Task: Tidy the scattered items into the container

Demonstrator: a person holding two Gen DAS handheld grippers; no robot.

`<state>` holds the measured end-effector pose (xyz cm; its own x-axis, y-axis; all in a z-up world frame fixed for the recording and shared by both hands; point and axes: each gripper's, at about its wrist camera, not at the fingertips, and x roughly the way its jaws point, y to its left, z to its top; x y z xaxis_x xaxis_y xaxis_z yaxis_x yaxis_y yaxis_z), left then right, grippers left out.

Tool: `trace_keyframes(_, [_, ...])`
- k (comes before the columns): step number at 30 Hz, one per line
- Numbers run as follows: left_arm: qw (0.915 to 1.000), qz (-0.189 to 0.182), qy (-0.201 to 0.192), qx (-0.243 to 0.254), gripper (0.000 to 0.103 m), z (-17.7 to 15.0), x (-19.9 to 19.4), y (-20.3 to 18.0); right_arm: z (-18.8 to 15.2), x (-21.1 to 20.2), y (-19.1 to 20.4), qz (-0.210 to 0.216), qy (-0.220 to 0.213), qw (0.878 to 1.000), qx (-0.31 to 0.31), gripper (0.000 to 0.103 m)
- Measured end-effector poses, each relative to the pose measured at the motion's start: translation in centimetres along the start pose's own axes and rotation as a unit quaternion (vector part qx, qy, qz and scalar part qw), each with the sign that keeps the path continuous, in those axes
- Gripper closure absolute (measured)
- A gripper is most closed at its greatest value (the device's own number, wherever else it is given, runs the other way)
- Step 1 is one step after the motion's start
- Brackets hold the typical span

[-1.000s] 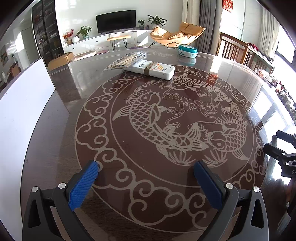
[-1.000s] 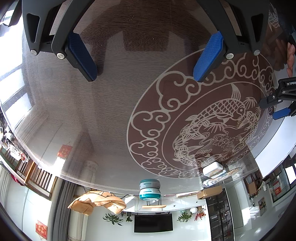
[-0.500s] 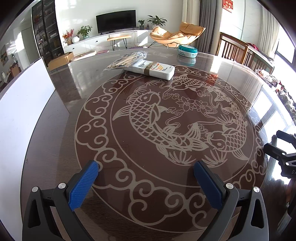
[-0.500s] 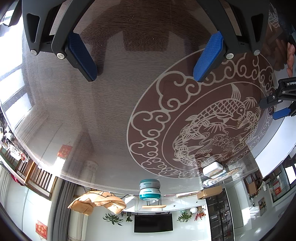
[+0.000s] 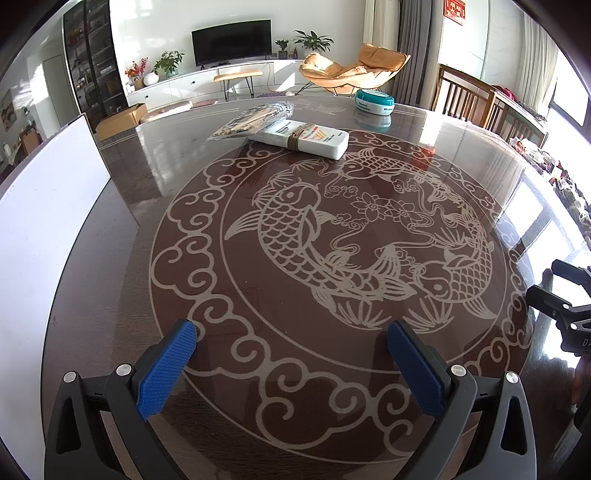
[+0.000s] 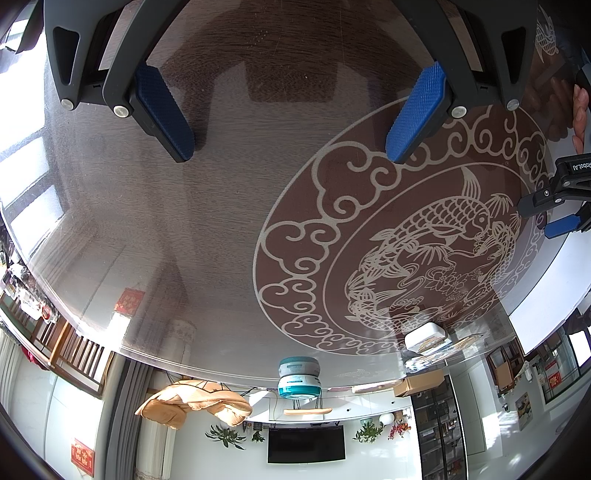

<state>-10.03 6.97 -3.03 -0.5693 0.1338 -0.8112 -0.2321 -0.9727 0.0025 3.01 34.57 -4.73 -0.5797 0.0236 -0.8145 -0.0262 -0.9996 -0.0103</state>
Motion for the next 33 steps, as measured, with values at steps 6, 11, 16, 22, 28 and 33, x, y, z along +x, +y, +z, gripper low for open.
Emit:
trace_keyframes(6, [1.0, 0.0, 0.0, 0.0, 0.0, 0.0, 0.0, 0.0, 3.7, 3.1, 2.8, 0.057, 0.009, 0.995, -0.081, 0.0])
trace_keyframes(11, [1.0, 0.0, 0.0, 0.0, 0.0, 0.0, 0.0, 0.0, 9.1, 7.2, 7.9, 0.122, -0.002, 0.978, -0.171, 0.0])
trace_keyframes(16, [1.0, 0.0, 0.0, 0.0, 0.0, 0.0, 0.0, 0.0, 14.6, 11.4, 13.7, 0.147, -0.002, 0.968, -0.205, 0.0])
trace_keyframes(22, [1.0, 0.0, 0.0, 0.0, 0.0, 0.0, 0.0, 0.0, 19.1, 14.8, 17.8, 0.132, -0.004, 0.974, -0.184, 0.002])
trace_keyframes(28, [1.0, 0.0, 0.0, 0.0, 0.0, 0.0, -0.1, 0.0, 17.8, 13.1, 17.8, 0.143, -0.025, 0.971, -0.191, 0.049])
trace_keyframes(33, [1.0, -0.001, 0.0, 0.0, 0.0, -0.1, -0.1, 0.1, 14.2, 10.3, 15.6, 0.137, -0.026, 0.974, -0.178, 0.049])
